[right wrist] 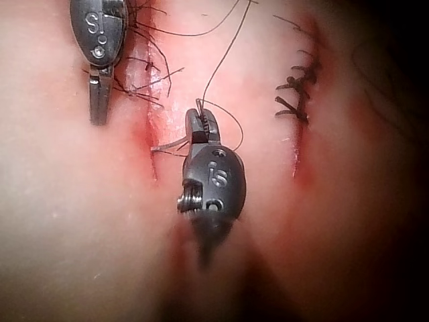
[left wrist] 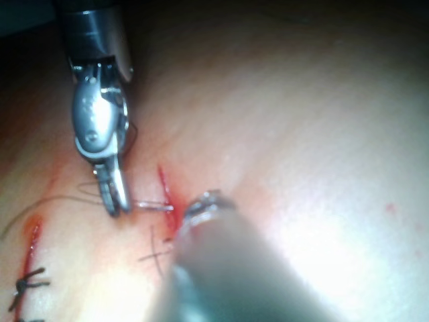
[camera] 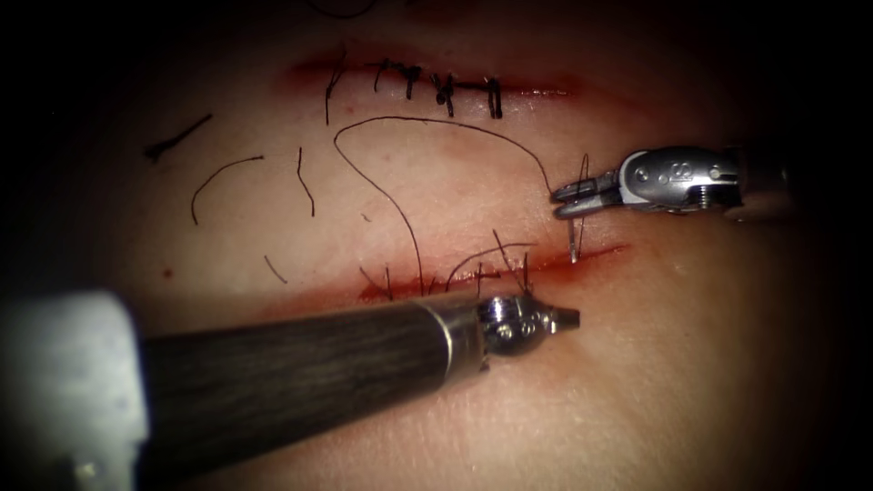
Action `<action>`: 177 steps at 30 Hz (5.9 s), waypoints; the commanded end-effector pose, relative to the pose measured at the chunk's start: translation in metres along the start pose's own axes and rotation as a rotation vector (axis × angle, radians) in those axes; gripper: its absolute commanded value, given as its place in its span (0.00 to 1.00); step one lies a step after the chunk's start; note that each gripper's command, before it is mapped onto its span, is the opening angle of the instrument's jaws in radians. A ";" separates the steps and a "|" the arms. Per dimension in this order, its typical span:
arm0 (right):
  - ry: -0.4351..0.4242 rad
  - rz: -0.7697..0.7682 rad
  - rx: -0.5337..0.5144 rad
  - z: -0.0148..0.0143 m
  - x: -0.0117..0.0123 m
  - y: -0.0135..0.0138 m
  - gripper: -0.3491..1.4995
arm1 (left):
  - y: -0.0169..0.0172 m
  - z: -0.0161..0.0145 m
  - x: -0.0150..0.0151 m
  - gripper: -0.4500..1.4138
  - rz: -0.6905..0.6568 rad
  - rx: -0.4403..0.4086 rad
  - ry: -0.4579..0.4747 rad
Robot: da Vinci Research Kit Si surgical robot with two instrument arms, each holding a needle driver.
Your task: Wound Closure
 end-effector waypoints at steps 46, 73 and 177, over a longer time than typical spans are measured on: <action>-0.024 0.383 0.148 0.0010 0.0028 0.0001 0.00 | -0.0004 0.0023 -0.0017 0.06 0.015 -0.012 -0.021; -0.189 1.167 0.251 0.0023 0.0026 0.0006 0.00 | -0.0004 0.0023 -0.0017 0.06 0.015 -0.012 -0.024; -0.261 0.905 0.339 0.0004 -0.0012 -0.0047 0.05 | 0.0000 0.0019 -0.0016 0.06 0.016 -0.018 -0.028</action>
